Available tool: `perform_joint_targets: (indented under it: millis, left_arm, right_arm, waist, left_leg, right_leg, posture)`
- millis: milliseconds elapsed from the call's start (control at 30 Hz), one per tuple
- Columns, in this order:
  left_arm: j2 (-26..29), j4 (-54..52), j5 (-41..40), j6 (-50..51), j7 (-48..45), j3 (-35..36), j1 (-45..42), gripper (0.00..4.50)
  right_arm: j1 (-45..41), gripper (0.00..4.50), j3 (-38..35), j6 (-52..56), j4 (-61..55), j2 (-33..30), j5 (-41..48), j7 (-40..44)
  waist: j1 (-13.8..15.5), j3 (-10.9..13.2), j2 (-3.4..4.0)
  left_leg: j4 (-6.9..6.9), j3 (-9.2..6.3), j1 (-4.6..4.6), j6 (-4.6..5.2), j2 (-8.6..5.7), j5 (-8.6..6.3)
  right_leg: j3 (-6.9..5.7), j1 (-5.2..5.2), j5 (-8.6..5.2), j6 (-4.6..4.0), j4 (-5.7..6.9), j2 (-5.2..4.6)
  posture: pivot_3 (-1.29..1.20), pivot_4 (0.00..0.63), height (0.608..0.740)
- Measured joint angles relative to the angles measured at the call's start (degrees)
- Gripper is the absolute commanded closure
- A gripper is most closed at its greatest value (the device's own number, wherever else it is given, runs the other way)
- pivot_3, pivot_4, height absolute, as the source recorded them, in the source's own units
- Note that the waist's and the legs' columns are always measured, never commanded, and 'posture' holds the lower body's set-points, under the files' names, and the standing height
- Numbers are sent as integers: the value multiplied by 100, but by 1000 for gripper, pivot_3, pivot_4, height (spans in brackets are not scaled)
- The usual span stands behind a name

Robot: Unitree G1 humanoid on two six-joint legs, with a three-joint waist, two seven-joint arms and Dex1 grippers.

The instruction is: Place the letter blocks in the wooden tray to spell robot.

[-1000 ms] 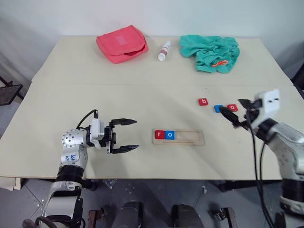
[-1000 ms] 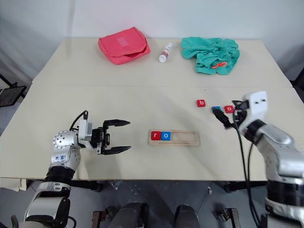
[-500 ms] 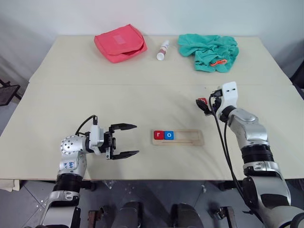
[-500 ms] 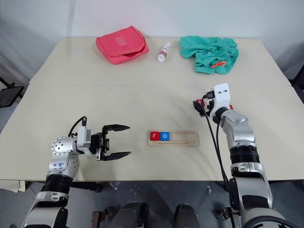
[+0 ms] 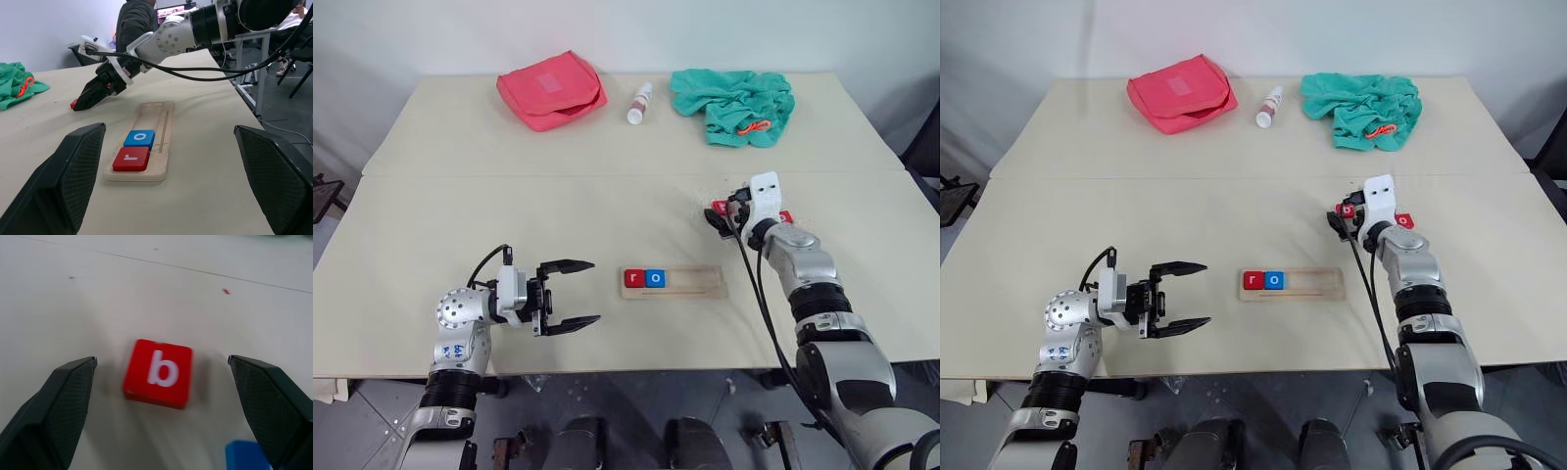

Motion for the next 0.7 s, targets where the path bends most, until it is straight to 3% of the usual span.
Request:
perform_joint_targets:
  millis: [67,167,400,567,700]
  left_arm:
    - [-3,0,0,-6,15,0,16,34]
    - [-20,3,0,-28,31,0,36,0]
    - [-46,48,-2,-96,22,-2,36,0]
    - [-30,138,-62,-174,-105,5,26,0]
    - [62,421,-77,-292,-227,73,-35,0]
  right_arm:
    - [-10,0,0,2,9,13,-19,-6]
    - [-93,630,-36,40,95,90,-19,-115]
    - [-163,3023,-62,55,159,189,-10,-288]
    - [132,3017,-160,196,-428,170,67,-251]
    - [1190,3017,-261,935,-2628,-18,427,-27]
  waist:
    - [3,0,0]
    - [-7,0,0]
    - [8,-1,1]
    - [13,-1,1]
    - [29,0,3]
  left_leg:
    - [0,-1,0,0,0,0]
    - [0,1,0,0,1,0]
    - [1,-1,1,0,-1,0]
    - [0,-4,-1,0,-1,0]
    - [-3,-2,-17,0,-4,0]
  right_leg:
    - [1,0,0,0,0,0]
    - [1,0,0,0,0,1]
    - [5,0,0,0,2,0]
    - [4,-2,0,0,3,0]
    - [9,-28,0,0,11,-2]
  posture:
    - [0,150,740]
    - [0,150,740]
    - [0,150,740]
    - [0,150,740]
    - [0,150,740]
